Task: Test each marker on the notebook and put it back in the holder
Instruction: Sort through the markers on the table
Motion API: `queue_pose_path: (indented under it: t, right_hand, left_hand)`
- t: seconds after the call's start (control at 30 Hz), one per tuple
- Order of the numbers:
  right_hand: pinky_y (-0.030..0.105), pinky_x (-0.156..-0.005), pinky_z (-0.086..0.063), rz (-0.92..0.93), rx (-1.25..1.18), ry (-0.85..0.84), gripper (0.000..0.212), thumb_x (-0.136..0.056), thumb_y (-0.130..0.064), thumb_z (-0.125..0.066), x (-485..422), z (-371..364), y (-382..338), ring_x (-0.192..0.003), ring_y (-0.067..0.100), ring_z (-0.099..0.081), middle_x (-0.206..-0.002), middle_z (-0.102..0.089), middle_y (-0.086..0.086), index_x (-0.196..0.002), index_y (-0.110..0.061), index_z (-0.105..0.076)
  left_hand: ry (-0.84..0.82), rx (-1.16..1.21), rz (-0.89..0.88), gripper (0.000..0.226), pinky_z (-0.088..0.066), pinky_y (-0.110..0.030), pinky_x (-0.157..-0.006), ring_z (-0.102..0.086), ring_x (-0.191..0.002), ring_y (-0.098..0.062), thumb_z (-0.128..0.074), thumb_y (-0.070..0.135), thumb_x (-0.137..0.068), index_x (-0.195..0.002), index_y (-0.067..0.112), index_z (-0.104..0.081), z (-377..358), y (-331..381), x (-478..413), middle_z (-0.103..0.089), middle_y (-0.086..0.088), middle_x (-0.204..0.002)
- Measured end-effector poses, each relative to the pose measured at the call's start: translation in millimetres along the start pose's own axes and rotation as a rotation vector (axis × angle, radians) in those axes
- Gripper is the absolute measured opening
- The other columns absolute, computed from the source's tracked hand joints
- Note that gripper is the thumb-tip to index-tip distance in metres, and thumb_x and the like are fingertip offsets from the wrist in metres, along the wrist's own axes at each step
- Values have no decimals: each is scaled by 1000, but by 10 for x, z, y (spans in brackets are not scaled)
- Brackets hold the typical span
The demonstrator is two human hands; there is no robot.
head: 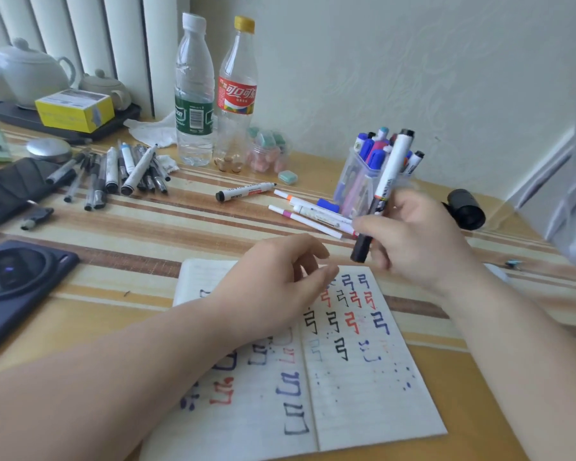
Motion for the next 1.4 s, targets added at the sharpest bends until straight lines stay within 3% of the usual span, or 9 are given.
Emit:
queue_pose_path:
  t: [0.13, 0.53, 0.67, 0.8, 0.97, 1.1, 1.2, 1.33, 1.4]
  right_hand:
    - [23, -37, -33, -113, -382, -183, 10, -82, -12, -73, 422, -94, 243, -50, 26, -61, -65, -64, 18, -84, -3, -68]
    - [27, -41, -43, -42, -780, -297, 11, -83, -16, -72, 623, -315, 443, -47, 25, -56, -59, -60, 15, -80, -8, -65]
    - [25, -38, -41, 15, -761, -270, 14, -81, -17, -73, 667, -278, 393, -42, 25, -56, -57, -61, 15, -77, -6, -65]
    - [15, -32, -29, -32, -836, -95, 18, -77, -15, -73, 478, 167, 423, -37, 14, -46, -50, -54, 5, -67, -15, -58]
    - [17, -32, -20, 0, -978, 160, 28, -95, -11, -44, 259, 848, 617, -37, 14, -31, -50, -35, 0, -69, -16, -38]
    - [17, -42, -22, 32, -750, -17, 18, -81, -6, -55, 443, 402, 573, -40, 18, -33, -47, -41, 10, -64, -11, -51]
    - [21, -40, -24, -14, -686, -141, 13, -78, -8, -59, 492, 206, 579, -44, 22, -38, -50, -46, 12, -65, -10, -59]
    - [30, -42, -43, -9, -685, -413, 1, -77, -5, -69, 649, -10, 459, -52, 27, -53, -61, -54, 17, -78, -5, -69]
    - [35, -48, -53, -5, -642, -566, 15, -73, -8, -79, 816, -198, 355, -58, 29, -61, -66, -59, 20, -85, -4, -71]
  left_hand:
    - [-48, 7, -91, 44, -50, -19, -70, -63, -80, -6, -64, 61, -83, -115, 30, -65, -35, 117, 25, -68, 15, -89]
    - [-145, -107, -324, 23, -40, -13, -65, -54, -71, -8, -50, 42, -99, -92, 21, -57, -209, 331, 123, -54, 13, -77]
    - [-238, -151, -332, 40, -46, -31, -73, -60, -81, -16, -37, 39, -105, -99, 7, -61, -290, 399, 152, -63, 2, -87]
    - [-153, -140, -303, 40, -37, -12, -61, -50, -64, -2, -30, 40, -106, -78, 18, -47, -161, 367, 148, -48, 15, -67]
    - [-150, -119, -239, 39, -41, -18, -63, -57, -71, -12, -32, 48, -104, -81, 26, -55, -131, 241, 120, -58, 9, -74]
    - [-307, -109, -215, 42, -45, -15, -73, -63, -86, -12, -32, 52, -103, -99, 30, -68, -277, 236, 164, -64, 10, -86]
    - [-319, -20, -113, 44, -46, -16, -64, -63, -74, -16, -35, 57, -101, -98, 30, -70, -249, 167, 151, -62, 1, -78]
    - [-281, 97, -2, 43, -52, -36, -60, -64, -69, -26, -40, 54, -100, -87, 24, -67, -207, 141, 115, -68, -5, -79]
    - [-264, 104, 19, 43, -53, -36, -63, -64, -71, -23, -41, 47, -102, -84, 15, -64, -186, 137, 105, -70, 3, -78]
Point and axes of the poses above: each hand's wrist, its own x-axis away from the middle knuckle, its own z-axis out of the back of the hand, y = z × x, the point moved 8 cm from there along -x, towards the middle knuckle
